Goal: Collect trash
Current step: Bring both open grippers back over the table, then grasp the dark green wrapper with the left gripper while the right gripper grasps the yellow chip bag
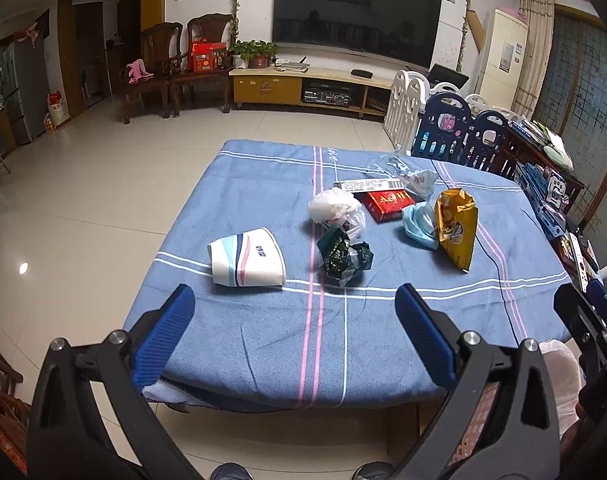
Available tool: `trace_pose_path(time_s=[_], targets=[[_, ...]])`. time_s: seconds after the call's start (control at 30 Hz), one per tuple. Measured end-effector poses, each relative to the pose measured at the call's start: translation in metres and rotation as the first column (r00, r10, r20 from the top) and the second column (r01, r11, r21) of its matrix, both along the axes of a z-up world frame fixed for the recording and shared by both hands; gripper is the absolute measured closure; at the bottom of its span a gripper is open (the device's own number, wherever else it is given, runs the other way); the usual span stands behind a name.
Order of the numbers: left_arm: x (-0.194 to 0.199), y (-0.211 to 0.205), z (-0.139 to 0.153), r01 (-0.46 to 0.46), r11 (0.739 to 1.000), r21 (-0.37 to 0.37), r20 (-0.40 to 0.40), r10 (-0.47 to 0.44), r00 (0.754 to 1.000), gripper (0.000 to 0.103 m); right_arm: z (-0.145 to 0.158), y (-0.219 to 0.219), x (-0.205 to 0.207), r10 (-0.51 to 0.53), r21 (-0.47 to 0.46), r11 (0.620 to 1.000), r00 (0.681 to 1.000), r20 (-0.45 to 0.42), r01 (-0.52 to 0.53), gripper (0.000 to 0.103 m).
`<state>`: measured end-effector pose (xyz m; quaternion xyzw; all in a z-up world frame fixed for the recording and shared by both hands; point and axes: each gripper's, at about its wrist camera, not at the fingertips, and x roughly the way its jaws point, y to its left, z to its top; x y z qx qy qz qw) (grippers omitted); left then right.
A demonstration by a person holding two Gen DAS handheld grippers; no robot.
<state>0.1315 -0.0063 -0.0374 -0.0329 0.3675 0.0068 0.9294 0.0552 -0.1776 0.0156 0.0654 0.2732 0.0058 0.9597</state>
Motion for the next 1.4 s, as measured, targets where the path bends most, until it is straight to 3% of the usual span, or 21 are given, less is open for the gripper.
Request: trace_pose_path(time_s=[0.43, 0.63, 0.83, 1.03, 1.2, 1.3, 1.33, 1.4], targets=[[0.006, -0.007, -0.006, 0.007, 1.000, 0.013, -0.017, -0.007, 1.000, 0.003, 0.001, -0.001, 0.004, -0.001, 0.003, 1.000, 1.000, -0.004, 0.001, 0.006], [0.027, -0.024, -0.022, 0.048, 0.997, 0.057, -0.057, -0.044, 0.997, 0.003, -0.008, -0.004, 0.017, -0.016, -0.010, 1.000, 0.999, -0.029, 0.015, 0.006], [0.068, -0.047, -0.057, 0.097, 0.993, 0.068, -0.124, -0.088, 0.988, 0.003, -0.026, -0.018, 0.070, -0.064, -0.025, 0.998, 0.994, -0.092, 0.062, 0.006], [0.104, -0.065, -0.090, 0.142, 0.986, 0.088, -0.160, -0.127, 0.979, 0.003, -0.069, -0.040, 0.134, -0.140, 0.010, 0.990, 0.978, -0.152, 0.143, 0.006], [0.134, -0.074, -0.112, 0.149, 0.986, 0.081, -0.198, -0.131, 0.971, 0.003, -0.095, -0.045, 0.175, -0.161, -0.014, 0.987, 0.971, -0.176, 0.161, 0.006], [0.148, -0.077, -0.125, 0.144, 0.988, 0.061, -0.221, -0.127, 0.967, 0.004, -0.107, -0.046, 0.193, -0.163, -0.043, 0.987, 0.970, -0.183, 0.158, 0.015], [0.152, -0.078, -0.128, 0.141, 0.988, 0.060, -0.227, -0.124, 0.966, 0.004, -0.112, -0.047, 0.199, -0.158, -0.038, 0.987, 0.968, -0.196, 0.153, 0.023], [0.160, -0.079, -0.136, 0.148, 0.988, 0.039, -0.240, -0.135, 0.961, 0.014, -0.121, -0.049, 0.208, -0.138, -0.028, 0.990, 0.963, -0.233, 0.135, 0.038]])
